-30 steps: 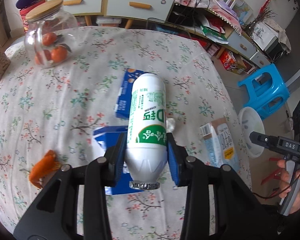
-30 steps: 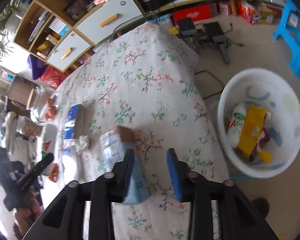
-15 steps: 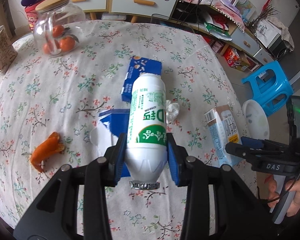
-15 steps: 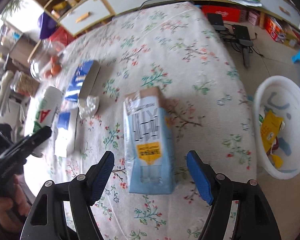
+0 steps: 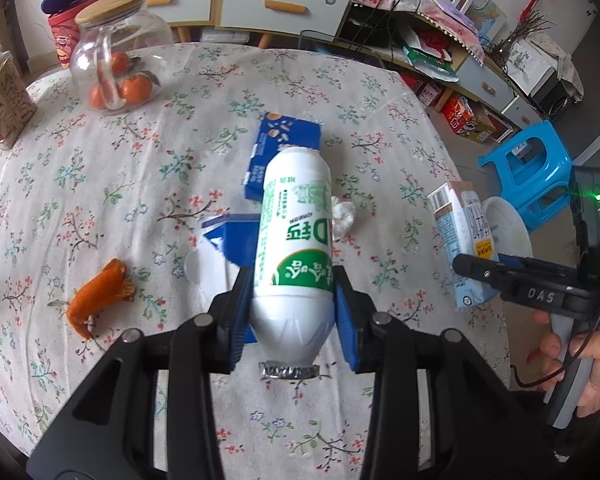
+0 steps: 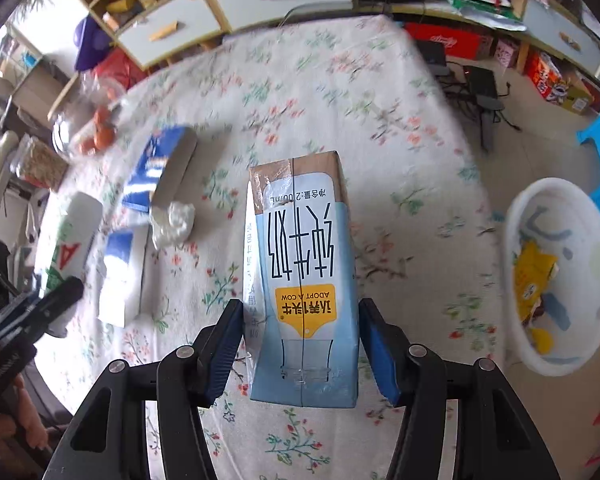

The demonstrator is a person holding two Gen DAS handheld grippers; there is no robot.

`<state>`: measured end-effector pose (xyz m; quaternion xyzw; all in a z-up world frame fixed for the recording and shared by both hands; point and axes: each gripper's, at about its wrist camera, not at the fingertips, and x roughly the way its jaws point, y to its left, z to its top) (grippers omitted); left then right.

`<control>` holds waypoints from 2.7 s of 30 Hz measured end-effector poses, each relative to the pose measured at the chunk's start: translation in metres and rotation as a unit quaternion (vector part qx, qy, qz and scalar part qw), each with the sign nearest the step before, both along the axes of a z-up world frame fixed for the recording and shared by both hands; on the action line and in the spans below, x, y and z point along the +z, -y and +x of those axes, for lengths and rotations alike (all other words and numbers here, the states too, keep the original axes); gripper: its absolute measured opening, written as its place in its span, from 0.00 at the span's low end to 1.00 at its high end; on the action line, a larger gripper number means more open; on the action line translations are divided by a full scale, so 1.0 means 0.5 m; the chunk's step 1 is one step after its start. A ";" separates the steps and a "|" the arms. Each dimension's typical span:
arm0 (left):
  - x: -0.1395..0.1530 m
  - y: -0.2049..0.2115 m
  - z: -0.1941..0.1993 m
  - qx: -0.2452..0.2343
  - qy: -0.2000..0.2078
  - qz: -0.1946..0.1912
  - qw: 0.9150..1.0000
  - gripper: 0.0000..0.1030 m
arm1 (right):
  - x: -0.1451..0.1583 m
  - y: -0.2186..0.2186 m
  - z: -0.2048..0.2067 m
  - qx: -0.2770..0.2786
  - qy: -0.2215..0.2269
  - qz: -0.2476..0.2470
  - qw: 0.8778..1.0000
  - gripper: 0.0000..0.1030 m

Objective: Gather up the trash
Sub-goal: 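Carry the milk carton and AD bottle to the white bucket and release both, then move both tools back over the table toward the blue boxes and tissue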

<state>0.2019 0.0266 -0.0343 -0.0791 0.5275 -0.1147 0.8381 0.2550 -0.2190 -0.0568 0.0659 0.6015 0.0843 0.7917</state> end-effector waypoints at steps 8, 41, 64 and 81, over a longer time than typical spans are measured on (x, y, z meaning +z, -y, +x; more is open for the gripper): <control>0.017 0.097 0.017 -0.046 0.011 -0.014 0.999 0.39 | 0.042 0.173 -0.018 -0.092 0.016 0.028 0.995 0.57; -0.027 0.574 0.014 -0.226 0.009 -0.015 0.974 0.39 | 0.075 0.575 -0.200 -0.239 0.046 -0.019 0.970 0.72; 0.020 0.472 0.021 -0.154 0.053 0.035 0.986 0.99 | 0.113 0.570 -0.215 -0.236 0.073 0.000 0.969 0.74; 0.049 0.169 -0.010 -0.054 0.068 0.078 0.993 0.99 | 0.143 0.362 -0.156 -0.140 0.092 -0.003 0.986 0.76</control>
